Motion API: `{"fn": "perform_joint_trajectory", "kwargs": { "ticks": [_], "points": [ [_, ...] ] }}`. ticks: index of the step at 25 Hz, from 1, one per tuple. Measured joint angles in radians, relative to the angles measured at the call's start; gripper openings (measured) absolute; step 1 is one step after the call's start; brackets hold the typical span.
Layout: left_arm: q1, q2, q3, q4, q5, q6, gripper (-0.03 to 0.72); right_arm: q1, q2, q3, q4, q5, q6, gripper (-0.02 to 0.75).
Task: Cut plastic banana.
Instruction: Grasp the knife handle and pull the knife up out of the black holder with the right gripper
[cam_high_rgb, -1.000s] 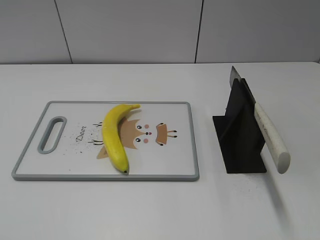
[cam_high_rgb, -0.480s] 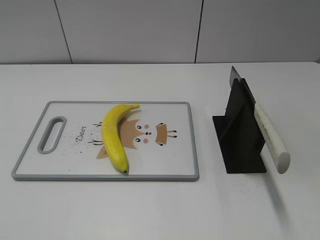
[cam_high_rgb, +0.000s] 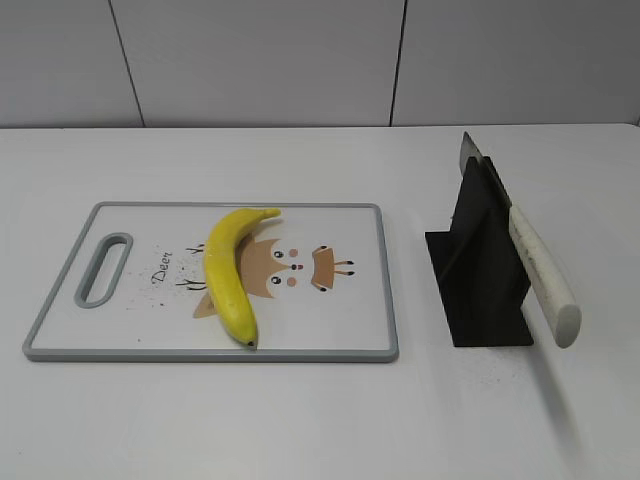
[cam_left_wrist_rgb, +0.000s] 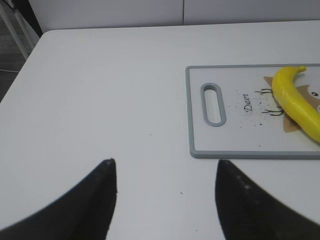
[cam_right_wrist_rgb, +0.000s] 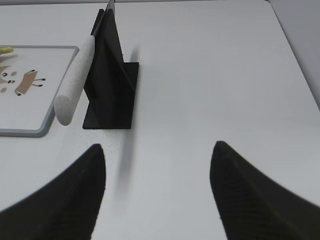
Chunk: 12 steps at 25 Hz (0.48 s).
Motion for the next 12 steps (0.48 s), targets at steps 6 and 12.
{"fn": "perform_joint_trajectory", "kwargs": {
  "ticks": [6, 12],
  "points": [
    [0.0, 0.0, 0.0, 0.0, 0.0, 0.0, 0.593, 0.0, 0.039, -0.04, -0.004, -0.003, 0.008, 0.487],
    [0.0, 0.0, 0.0, 0.0, 0.0, 0.0, 0.593, 0.0, 0.263, -0.138, 0.036, -0.009, 0.012, 0.424]
  ]
}}
